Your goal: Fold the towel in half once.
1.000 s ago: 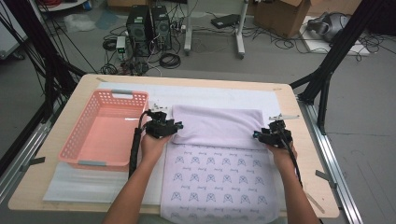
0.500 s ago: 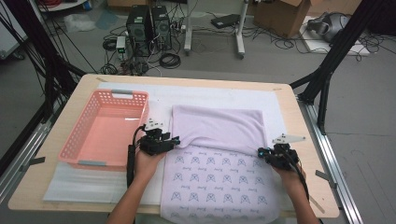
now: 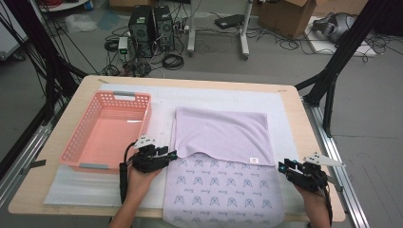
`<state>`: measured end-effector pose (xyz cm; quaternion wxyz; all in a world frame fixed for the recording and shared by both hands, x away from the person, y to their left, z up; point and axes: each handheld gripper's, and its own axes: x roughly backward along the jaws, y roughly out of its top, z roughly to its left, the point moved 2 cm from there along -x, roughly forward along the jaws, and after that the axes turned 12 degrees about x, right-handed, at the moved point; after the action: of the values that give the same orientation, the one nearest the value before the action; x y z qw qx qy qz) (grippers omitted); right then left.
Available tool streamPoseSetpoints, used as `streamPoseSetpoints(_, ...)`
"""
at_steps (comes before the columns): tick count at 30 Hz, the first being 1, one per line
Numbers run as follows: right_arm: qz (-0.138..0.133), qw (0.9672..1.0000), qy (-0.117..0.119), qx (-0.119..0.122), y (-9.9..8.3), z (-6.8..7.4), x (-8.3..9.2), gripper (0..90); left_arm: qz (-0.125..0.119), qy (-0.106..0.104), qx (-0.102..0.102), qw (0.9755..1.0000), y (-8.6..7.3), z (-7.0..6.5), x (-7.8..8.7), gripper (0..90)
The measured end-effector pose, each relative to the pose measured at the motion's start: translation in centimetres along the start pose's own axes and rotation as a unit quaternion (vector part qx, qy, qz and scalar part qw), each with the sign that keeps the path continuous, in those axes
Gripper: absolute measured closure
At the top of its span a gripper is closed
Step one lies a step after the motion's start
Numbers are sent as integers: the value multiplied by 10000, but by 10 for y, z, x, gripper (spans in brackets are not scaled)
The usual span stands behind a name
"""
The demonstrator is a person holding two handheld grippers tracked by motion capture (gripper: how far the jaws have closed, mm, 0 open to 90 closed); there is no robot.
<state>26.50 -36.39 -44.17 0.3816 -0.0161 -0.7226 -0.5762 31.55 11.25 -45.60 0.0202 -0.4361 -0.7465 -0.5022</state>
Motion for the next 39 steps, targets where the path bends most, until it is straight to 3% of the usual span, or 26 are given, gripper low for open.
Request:
streamPoseSetpoints(3,-25,9999,-74,-90,4,4,-5,625,2,12,35,10000,0,-2,-1,531)
streamPoseSetpoints(6,9,9999,-128,25,5,9,-12,607,6,-10,-36,10000,-1,-7,-2,532)
streamPoseSetpoints(10,259,9993,-176,203,2,14,-23,594,99,134,-78,9998,-2,-10,-9,532)
streamPoseSetpoints(13,464,9979,-220,401,0,17,-28,637,251,228,-120,9994,-5,-12,-15,535)
streamPoseSetpoints(15,496,9976,-201,437,-3,18,-31,662,389,577,-302,9971,-7,-14,-19,604)
streamPoseSetpoints(19,470,9980,-152,400,-4,18,-30,724,390,745,-464,9954,-8,-15,-19,835)
streamPoseSetpoints(22,446,9985,-109,310,-4,16,-30,771,371,779,-506,9950,-9,-16,-19,866)
streamPoseSetpoints(25,434,9981,-73,420,-4,16,-30,847,336,777,-499,9952,-9,-16,-19,875)
streamPoseSetpoints(27,415,9977,-129,528,-3,17,-30,854,282,743,-478,9957,-8,-16,-17,879)
streamPoseSetpoints(34,265,9988,-126,397,-2,15,-24,856,27,554,-448,9975,-6,-15,-3,881)
streamPoseSetpoints(39,237,9988,-108,425,-1,17,-18,859,1,460,-435,9980,-8,-18,6,881)
